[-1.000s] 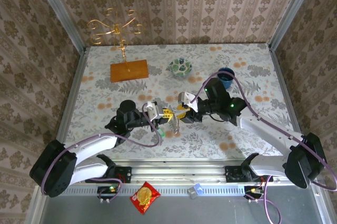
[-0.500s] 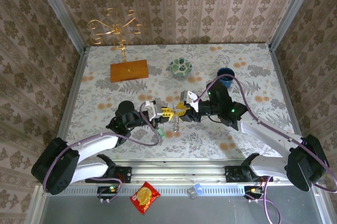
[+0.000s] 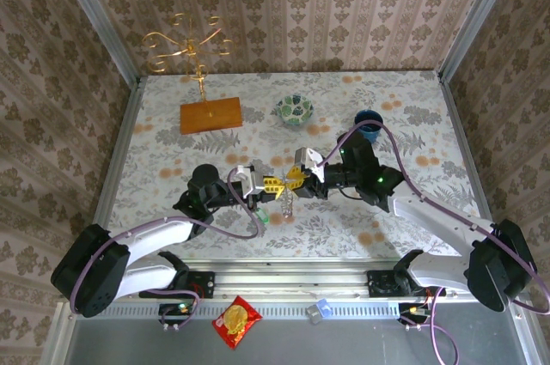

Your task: Put the keys on the keyring

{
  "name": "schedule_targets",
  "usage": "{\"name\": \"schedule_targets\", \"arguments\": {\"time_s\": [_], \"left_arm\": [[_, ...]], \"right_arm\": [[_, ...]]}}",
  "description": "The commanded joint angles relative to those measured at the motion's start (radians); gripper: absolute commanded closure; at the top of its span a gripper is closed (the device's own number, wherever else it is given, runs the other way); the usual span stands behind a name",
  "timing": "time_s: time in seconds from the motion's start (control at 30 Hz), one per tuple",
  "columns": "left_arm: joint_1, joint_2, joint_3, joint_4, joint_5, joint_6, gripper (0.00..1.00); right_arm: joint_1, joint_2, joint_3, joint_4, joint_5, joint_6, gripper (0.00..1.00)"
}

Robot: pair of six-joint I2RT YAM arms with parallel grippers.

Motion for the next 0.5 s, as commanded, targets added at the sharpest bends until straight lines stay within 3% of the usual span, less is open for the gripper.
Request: {"name": "schedule_targets", "arguments": {"time_s": [0.0, 0.1, 0.3, 0.47], "left_arm": [[-0.001, -0.004, 0.004, 0.063, 0.041, -0.029, 1.00], [0.000, 0.000, 0.005, 0.075, 0.053, -0.041, 1.00], [0.005, 0.003, 0.005, 0.082, 0.047, -0.049, 1.00], [0.010, 0.003, -0.008, 0.072, -0.002, -0.050, 0.96]], "right_arm": [[-0.002, 0.021, 0.045, -0.017, -0.084, 0.009, 0.74], [-0.001, 0.043, 0.068, -0.056, -0.128, -0.015, 0.78], [-0.002, 0.087, 0.145, -0.235, -0.170, -0.106, 0.99], [-0.002, 0.087, 0.188, -0.354, -0.103, -0.190, 1.00]]}}
